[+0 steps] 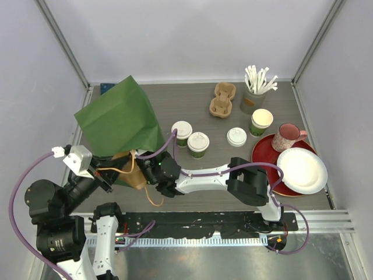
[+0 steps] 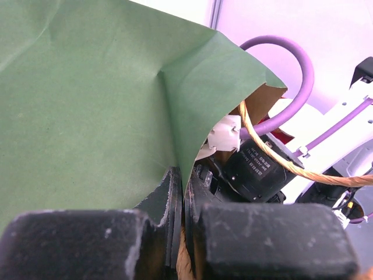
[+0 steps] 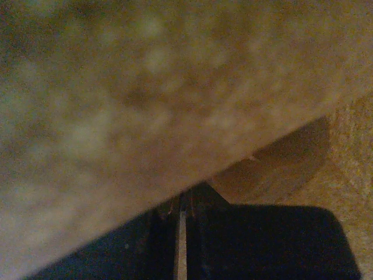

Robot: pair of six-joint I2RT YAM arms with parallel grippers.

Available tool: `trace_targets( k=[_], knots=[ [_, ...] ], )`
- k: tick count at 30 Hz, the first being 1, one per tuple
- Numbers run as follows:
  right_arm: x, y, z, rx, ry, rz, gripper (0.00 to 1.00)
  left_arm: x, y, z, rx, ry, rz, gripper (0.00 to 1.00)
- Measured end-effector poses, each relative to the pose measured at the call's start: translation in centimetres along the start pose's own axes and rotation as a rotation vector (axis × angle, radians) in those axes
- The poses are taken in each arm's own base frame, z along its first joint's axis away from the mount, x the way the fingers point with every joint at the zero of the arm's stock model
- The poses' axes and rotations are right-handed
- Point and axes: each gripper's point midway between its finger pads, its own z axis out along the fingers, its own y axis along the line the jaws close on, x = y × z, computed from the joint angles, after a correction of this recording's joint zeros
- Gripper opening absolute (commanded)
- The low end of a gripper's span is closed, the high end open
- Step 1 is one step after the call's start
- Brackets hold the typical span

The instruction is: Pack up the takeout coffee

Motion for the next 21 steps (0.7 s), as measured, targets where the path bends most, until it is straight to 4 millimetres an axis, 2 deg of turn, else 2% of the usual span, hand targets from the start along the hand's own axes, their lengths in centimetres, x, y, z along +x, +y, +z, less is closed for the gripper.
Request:
trace_targets(
  k=[4,10,15,21],
  knots=[
    [-0.1,-0.6,0.2,0.015,-0.009,0.002,0.01,-0.2,0.3,0.2,-0.008,0.0,-0.014,0.0],
    [1.1,-2.0,-1.0,0.009,0.025,-0.035,0.01,-0.2,0.8,-0.1,-0.045,0.013,0.011,0.0],
    [1.6,-1.8,-1.9,-0.051,0.026,-0.059,0.01,0.1,0.8,0.0,-0.043,0.025,-0.011,0.0],
    [1.1,-1.4,-1.5,-0.086,0.005,-0.077,0.01,0.2,0.8,0.0,-0.043,0.028,-0.014,0.0]
  ],
)
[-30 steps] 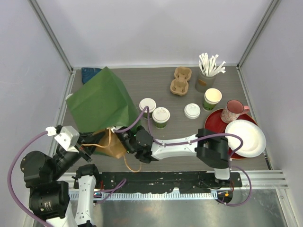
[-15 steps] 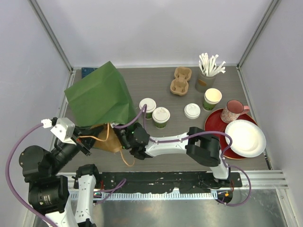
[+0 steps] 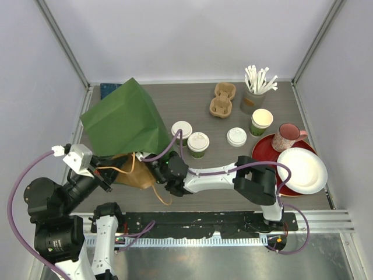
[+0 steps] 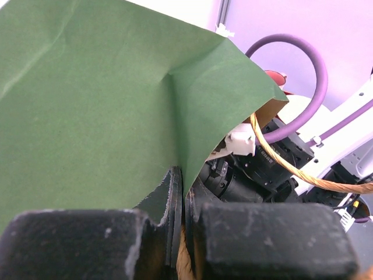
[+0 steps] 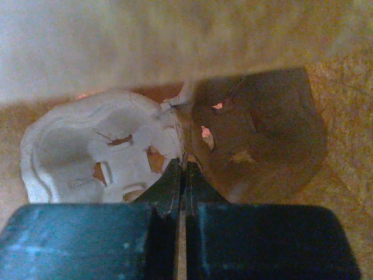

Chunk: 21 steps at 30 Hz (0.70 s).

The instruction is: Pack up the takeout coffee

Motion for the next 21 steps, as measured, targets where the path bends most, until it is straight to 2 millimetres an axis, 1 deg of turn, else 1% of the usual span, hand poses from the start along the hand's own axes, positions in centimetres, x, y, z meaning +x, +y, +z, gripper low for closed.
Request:
trace_targets(
  k=[3,5,6,11,18,21],
  knots=[
    [-1.3,-0.2,1.0,0.015,-0.024,-0.014,0.01,-0.2,-0.2,0.0,0.014,-0.005,0.006,0.0],
    [-2.7,-0.3,2.1,0.031,-0.059,-0.009,0.01,-0.4,-0.4,0.1,0.028,-0.014,0.007,0.0],
    [-3.3,-0.3,2.7,0.041,-0.077,-0.007,0.01,-0.8,-0.4,0.2,0.03,-0.026,0.016,0.0],
    [-5.0,-0.2,5.5,0.079,-0.154,0.03,0.01,-2.2,-0.2,0.5,0.025,-0.072,0.048,0.0],
    [-6.8,-0.7,7.7,0.108,-0.229,0.062,0.01,-4.1,-0.2,0.8,0.031,-0.109,0.011,0.0],
    [-6.7,-1.0,8.0,0.111,-0.234,0.065,0.01,-4.8,-0.3,0.7,0.026,-0.12,0.001,0.0]
  ],
)
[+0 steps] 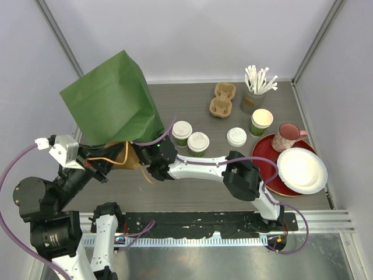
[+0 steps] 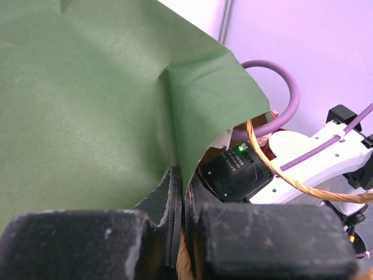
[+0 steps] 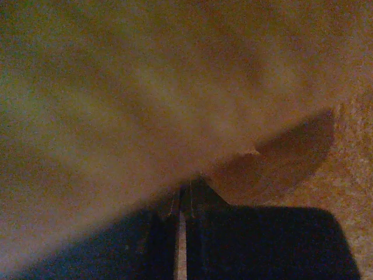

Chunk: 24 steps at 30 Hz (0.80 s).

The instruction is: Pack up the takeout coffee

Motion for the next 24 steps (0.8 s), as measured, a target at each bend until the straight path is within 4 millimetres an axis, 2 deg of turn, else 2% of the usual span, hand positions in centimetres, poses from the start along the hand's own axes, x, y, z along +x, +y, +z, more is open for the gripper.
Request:
trace_targets(
  k=[5,8,10,15,24],
  knots=[
    [1.4,-1.1,-1.0,-0.033,0.07,-0.042,0.01,-0.1,0.4,-0.2,-0.042,0.01,-0.005,0.0],
    [2.8,-1.8,-2.5,-0.072,0.168,-0.092,0.07,0.4,1.3,-0.5,-0.093,0.027,0.01,0.0],
    [3.4,-2.2,-3.7,-0.099,0.226,-0.114,0.01,1.0,1.6,-0.6,-0.11,0.044,0.011,0.0],
    [3.7,-3.2,-5.7,-0.135,0.287,-0.134,0.01,1.8,1.5,-0.8,-0.106,0.074,-0.017,0.0],
    [3.3,-2.5,-7.8,-0.201,0.244,-0.097,0.01,3.1,0.4,-0.8,-0.05,0.111,-0.104,0.0]
  ],
)
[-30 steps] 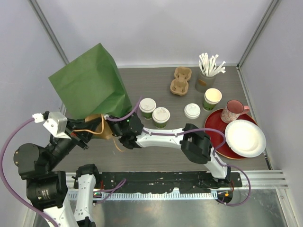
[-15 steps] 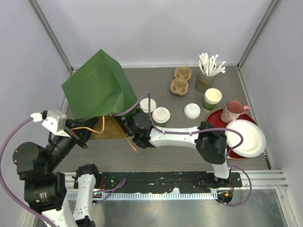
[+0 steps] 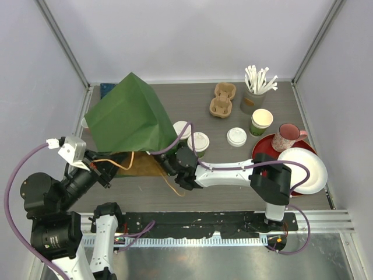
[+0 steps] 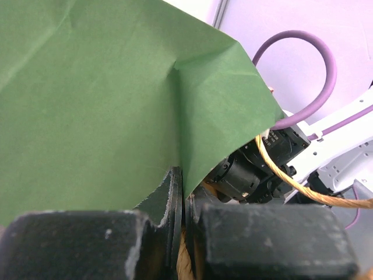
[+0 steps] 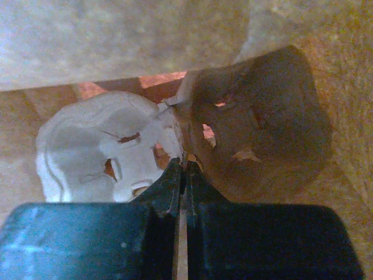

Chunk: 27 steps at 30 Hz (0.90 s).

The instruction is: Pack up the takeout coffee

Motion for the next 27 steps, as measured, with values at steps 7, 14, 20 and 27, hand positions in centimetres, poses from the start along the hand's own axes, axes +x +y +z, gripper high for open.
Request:
trace_targets(
  k=[7,14,20,27],
  knots=[
    [0.2,1.3,-1.4,-0.076,-0.038,0.041,0.01,0.8,-0.2,-0.3,0.002,0.017,-0.022,0.0],
    [0.4,1.9,-2.4,-0.124,-0.038,0.045,0.01,0.5,-0.9,-0.5,0.02,0.018,-0.013,0.0],
    [-1.4,1.8,0.0,-0.089,-0.1,0.087,0.01,0.8,-0.5,0.0,0.027,0.01,-0.05,0.0],
    [-4.5,2.0,4.3,-0.04,-0.22,0.154,0.01,-0.6,-0.4,0.1,0.017,-0.043,0.007,0.0]
  ],
)
